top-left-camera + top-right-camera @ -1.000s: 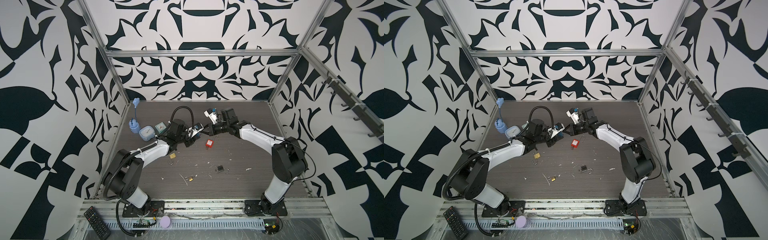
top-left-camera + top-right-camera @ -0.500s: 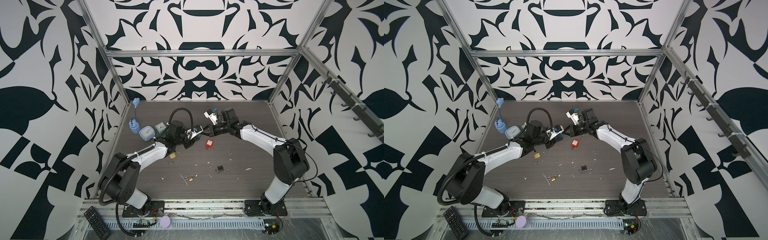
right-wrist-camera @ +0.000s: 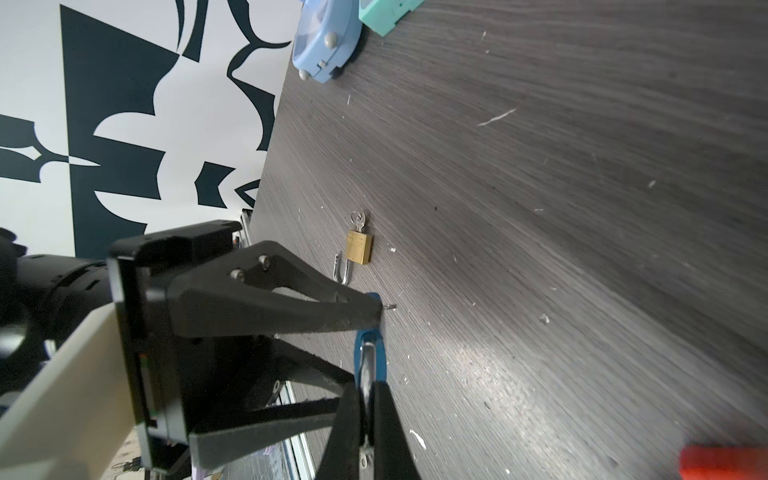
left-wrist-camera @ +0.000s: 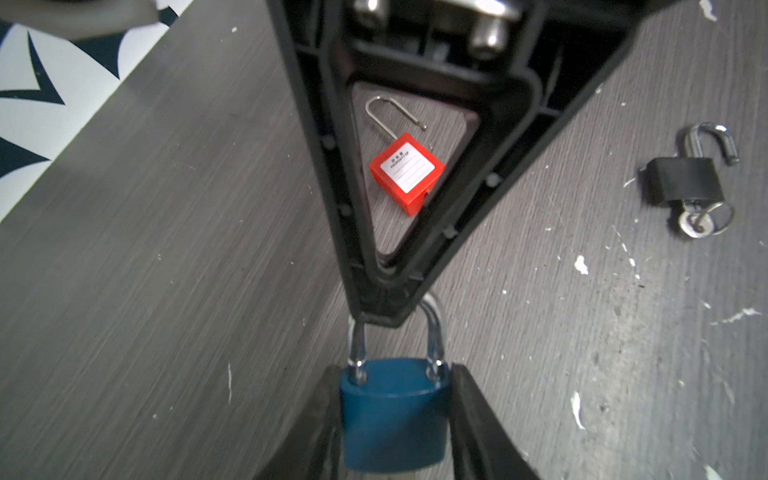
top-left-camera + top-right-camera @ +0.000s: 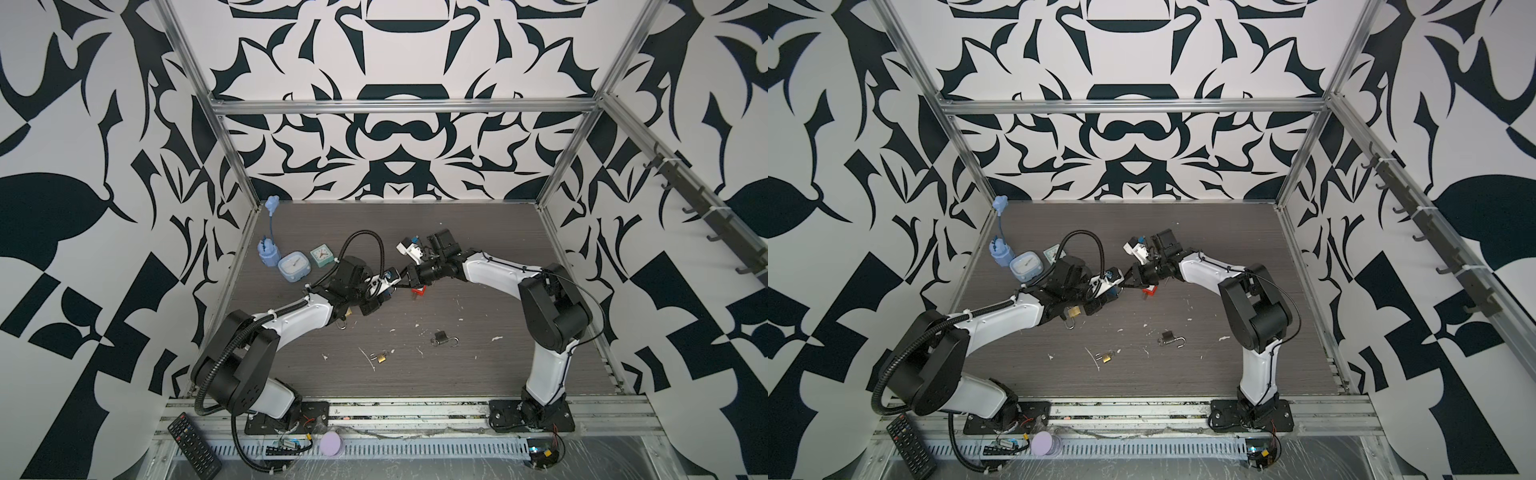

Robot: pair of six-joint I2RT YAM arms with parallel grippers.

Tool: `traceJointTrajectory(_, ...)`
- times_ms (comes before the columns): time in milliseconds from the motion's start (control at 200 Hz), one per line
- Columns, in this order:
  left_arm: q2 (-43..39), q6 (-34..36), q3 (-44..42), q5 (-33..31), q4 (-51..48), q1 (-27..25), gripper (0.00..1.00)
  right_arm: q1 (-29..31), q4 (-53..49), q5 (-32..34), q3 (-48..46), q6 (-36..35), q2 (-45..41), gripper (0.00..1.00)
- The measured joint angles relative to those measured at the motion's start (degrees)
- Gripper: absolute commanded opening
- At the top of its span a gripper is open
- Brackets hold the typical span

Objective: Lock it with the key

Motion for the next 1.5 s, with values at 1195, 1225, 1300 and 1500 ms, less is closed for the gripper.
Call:
traceJointTrajectory(1195, 6.97, 6.88, 8.02, -1.07, -0.81, -0.39, 0.13, -6.71, 0.72, 5.27, -3.1, 3.17, -3.72, 0.36)
traceJointTrajectory(1225, 7.67, 7.65, 8.74, -1.07, -1.79, -0.39, 0.13, -6.95, 0.72, 5.7, -3.26, 3.17, -4.37, 0.36)
traceJointTrajectory(1300, 9.25, 9.11, 10.16, -1.29, -4.17, -0.39, 0.16, -7.39, 0.72, 7.02, -4.0, 3.19, -5.95, 0.36)
traceJointTrajectory(1500, 13.73, 11.78, 13.38, -2.43, -10.34, -0.39, 0.2, -9.18, 0.79, 9.62, -6.8, 3.82, -8.57, 0.36)
